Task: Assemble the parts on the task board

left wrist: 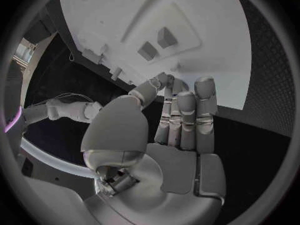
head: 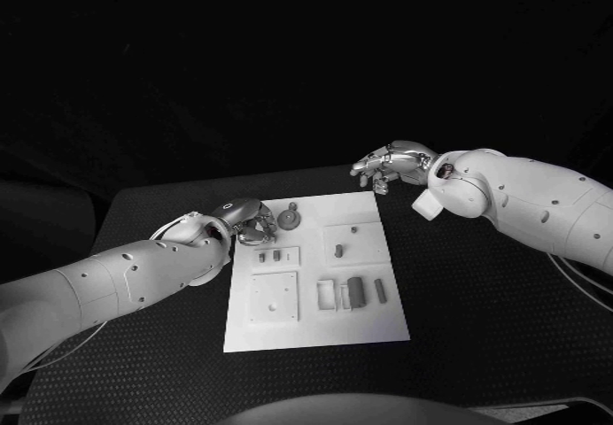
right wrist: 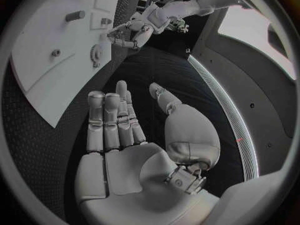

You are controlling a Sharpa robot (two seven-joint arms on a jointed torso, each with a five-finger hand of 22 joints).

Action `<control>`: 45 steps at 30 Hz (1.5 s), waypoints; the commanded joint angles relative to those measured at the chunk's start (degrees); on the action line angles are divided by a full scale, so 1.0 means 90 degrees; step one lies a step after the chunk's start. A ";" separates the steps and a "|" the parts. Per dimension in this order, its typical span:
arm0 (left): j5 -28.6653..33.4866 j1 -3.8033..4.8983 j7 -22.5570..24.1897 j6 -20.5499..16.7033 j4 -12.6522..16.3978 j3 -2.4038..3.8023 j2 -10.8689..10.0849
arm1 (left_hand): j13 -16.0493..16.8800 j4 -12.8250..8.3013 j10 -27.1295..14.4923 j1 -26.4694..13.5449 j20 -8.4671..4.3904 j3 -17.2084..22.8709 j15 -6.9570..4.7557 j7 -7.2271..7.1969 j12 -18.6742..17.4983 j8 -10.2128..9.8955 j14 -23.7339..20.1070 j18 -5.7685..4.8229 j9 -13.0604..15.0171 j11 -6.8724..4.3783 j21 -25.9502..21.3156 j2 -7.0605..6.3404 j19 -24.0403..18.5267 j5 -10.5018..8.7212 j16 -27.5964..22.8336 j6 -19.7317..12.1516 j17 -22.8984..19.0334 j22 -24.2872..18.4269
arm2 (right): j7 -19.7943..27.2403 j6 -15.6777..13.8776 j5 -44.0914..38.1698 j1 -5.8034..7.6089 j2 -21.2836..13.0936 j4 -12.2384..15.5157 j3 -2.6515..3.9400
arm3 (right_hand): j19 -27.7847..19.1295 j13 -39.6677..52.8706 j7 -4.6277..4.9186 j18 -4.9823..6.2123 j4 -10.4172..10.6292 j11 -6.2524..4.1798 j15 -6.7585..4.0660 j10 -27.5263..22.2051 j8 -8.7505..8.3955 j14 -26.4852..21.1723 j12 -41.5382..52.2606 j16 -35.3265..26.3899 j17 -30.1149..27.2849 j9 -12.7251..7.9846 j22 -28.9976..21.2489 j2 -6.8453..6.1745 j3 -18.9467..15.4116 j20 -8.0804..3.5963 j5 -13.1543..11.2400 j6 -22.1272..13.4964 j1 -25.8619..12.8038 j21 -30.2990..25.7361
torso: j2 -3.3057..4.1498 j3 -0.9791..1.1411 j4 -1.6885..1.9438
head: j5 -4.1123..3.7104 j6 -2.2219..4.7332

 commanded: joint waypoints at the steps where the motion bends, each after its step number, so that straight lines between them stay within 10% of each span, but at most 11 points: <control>1: -0.0065 0.0006 0.0062 0.0104 0.0009 -0.0019 -0.0007 | 0.0005 0.0002 0.0057 0.0068 -0.0035 0.0021 -0.0001 0.0013 -0.0030 0.0038 0.0032 0.0781 0.0011 0.0010 0.0022 -0.0001 -0.0004 0.0015 -0.0030 0.0041 -0.0003 0.0130 | 0.0050 0.0056 -0.0037 -0.0003 -0.0001 0.0014 0.0003 | -0.0009 -0.0010 0.0044 0.0297 -0.0030 -0.0006 -0.0041 -0.0059 -0.0035 -0.0022 0.0027 0.0025 -0.0006 0.0006 0.0085 0.0062 0.0005 -0.0042 0.0026 -0.0016 -0.0007 -0.0039 | -0.0008 0.0007 0.0008 | -0.0015 -0.0013; 11: -0.0126 -0.0011 0.0004 0.0143 -0.0023 -0.0117 0.0035 | 0.0010 0.0003 0.0081 0.0079 -0.0038 0.0019 -0.0005 0.0009 -0.0035 0.0044 0.0035 0.0779 0.0017 0.0005 0.0023 -0.0001 -0.0004 0.0015 -0.0033 0.0051 0.0000 0.0130 | 0.0054 0.0063 -0.0038 -0.0003 0.0008 0.0000 0.0003 | -0.0009 -0.0011 0.0044 0.0297 -0.0031 -0.0006 -0.0041 -0.0059 -0.0035 -0.0022 0.0028 0.0026 -0.0006 0.0006 0.0085 0.0063 0.0005 -0.0042 0.0026 -0.0016 -0.0008 -0.0039 | -0.0003 0.0008 -0.0001 | -0.0021 -0.0030; 45: -0.0304 -0.0034 -0.0177 0.0166 -0.0278 -0.0124 0.0232 | 0.0017 0.0002 0.0105 0.0100 -0.0045 0.0014 -0.0012 0.0009 -0.0061 0.0043 0.0044 0.0775 0.0024 -0.0001 0.0027 -0.0005 -0.0002 0.0016 -0.0037 0.0049 0.0008 0.0129 | 0.0057 0.0065 -0.0044 -0.0003 0.0015 0.0003 0.0003 | -0.0008 -0.0013 0.0044 0.0297 -0.0035 -0.0006 -0.0040 -0.0061 -0.0036 -0.0022 0.0030 0.0026 -0.0007 0.0007 0.0085 0.0066 0.0006 -0.0042 0.0026 -0.0017 -0.0011 -0.0041 | -0.0003 0.0006 -0.0001 | -0.0024 -0.0016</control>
